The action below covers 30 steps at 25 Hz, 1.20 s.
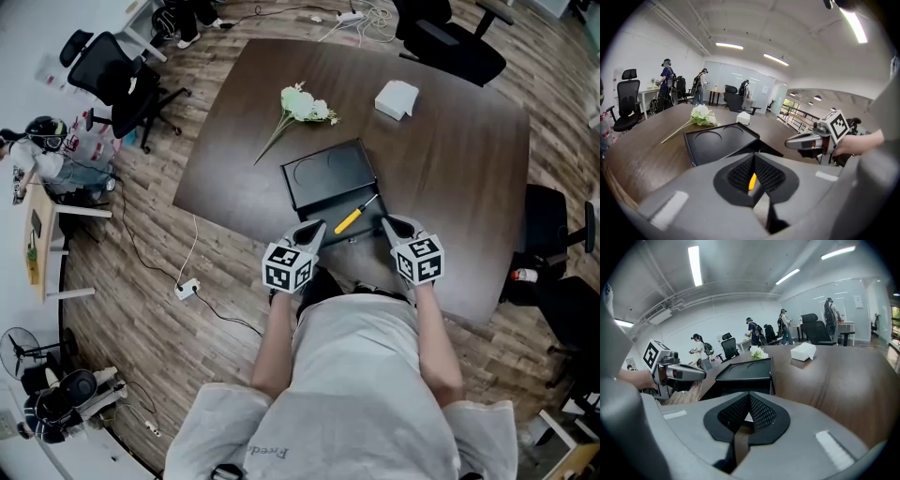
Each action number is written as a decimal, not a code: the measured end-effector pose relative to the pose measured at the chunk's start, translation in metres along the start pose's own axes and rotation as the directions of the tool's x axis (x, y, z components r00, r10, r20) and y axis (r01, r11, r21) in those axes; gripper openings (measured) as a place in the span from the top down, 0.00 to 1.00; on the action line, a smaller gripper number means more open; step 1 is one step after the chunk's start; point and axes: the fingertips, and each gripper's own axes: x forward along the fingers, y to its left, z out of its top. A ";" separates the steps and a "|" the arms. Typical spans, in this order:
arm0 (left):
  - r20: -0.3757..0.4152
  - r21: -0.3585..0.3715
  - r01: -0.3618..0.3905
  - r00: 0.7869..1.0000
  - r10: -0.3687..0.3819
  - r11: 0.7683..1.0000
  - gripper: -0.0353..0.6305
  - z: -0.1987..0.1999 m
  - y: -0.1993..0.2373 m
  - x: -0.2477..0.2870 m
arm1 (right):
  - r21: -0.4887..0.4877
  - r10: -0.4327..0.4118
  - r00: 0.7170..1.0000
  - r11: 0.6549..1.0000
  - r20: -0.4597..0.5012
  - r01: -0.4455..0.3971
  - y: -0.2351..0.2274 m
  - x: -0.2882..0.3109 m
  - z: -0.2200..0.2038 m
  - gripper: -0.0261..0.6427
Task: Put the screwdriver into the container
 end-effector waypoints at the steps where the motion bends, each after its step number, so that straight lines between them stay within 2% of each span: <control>1: -0.003 0.000 0.001 1.000 -0.001 1.000 0.87 0.000 0.000 0.000 | 0.002 0.001 1.000 1.000 0.000 -0.001 -0.001 0.000 0.000 0.96; 17: -0.032 -0.026 -0.018 0.999 0.017 1.000 0.87 -0.009 0.006 -0.001 | 0.005 0.019 1.000 1.000 -0.016 -0.019 0.000 0.000 -0.005 0.96; 30: -0.076 0.009 -0.002 0.997 0.003 1.000 0.87 -0.015 0.004 0.000 | -0.005 0.041 0.999 0.999 -0.020 -0.041 0.007 0.005 -0.003 0.96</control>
